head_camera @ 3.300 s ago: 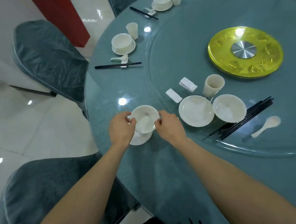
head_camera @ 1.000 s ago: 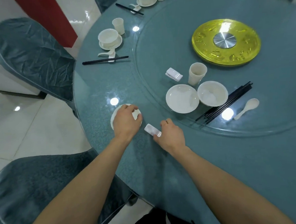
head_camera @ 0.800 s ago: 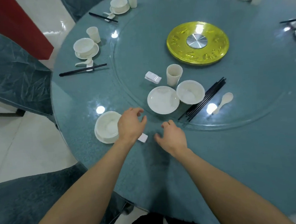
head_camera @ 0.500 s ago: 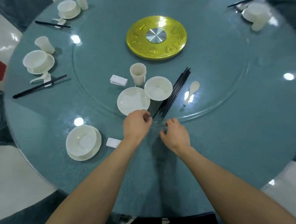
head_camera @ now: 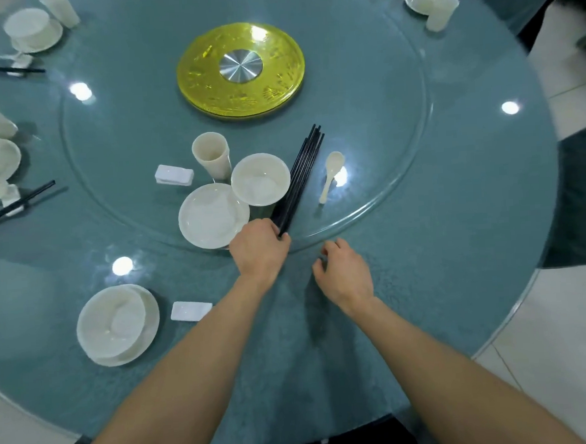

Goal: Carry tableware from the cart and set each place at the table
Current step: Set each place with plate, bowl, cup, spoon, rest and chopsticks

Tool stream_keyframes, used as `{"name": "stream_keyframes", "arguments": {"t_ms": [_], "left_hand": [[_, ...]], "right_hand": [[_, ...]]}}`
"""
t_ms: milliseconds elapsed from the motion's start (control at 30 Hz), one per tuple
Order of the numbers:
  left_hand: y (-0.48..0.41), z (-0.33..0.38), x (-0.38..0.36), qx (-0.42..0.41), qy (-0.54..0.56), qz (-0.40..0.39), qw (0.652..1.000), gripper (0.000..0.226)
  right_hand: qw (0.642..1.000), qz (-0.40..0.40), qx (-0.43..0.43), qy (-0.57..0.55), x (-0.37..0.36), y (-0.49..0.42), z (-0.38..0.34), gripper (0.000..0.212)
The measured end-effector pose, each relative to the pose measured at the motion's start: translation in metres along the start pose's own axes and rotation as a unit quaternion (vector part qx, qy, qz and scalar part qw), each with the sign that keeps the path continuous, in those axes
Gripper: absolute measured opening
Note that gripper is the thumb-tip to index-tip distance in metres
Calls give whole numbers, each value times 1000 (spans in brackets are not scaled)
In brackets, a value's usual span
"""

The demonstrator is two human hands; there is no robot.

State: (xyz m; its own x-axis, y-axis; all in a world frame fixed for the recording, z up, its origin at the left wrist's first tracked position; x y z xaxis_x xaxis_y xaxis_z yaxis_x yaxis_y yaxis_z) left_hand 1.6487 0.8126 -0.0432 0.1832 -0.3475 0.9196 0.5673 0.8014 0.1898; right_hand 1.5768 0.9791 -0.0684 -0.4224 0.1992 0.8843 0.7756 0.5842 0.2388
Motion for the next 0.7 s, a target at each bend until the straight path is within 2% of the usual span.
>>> {"name": "stream_keyframes", "arguments": {"t_ms": [367,600,700], "left_hand": [[2,-3,-1,17,-43,-64,997,34],[18,-15,7,-1,-53,-81,995,35],[29,-19,11,-1,-47,-84,995,33]], "right_hand": [[979,31,-84,-185,-4,-24,-2,19],[930,25,-168,-325,-11,-35,5,21],[899,-20,-212,-382,-18,-34,1,30]]}}
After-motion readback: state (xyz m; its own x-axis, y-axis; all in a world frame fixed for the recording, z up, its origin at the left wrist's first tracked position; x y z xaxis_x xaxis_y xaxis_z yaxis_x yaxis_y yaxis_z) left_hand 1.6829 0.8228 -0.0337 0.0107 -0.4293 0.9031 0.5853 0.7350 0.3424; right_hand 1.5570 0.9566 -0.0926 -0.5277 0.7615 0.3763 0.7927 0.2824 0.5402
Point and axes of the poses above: each hand's wrist, its own y-axis away from the middle knuckle, its own x-axis out of the back of the hand, z = x × y, the point moved 4 cm from there along -y, towards the middle knuckle, and after that the axes turned 1 degree about -y, right-handed, at the moved point
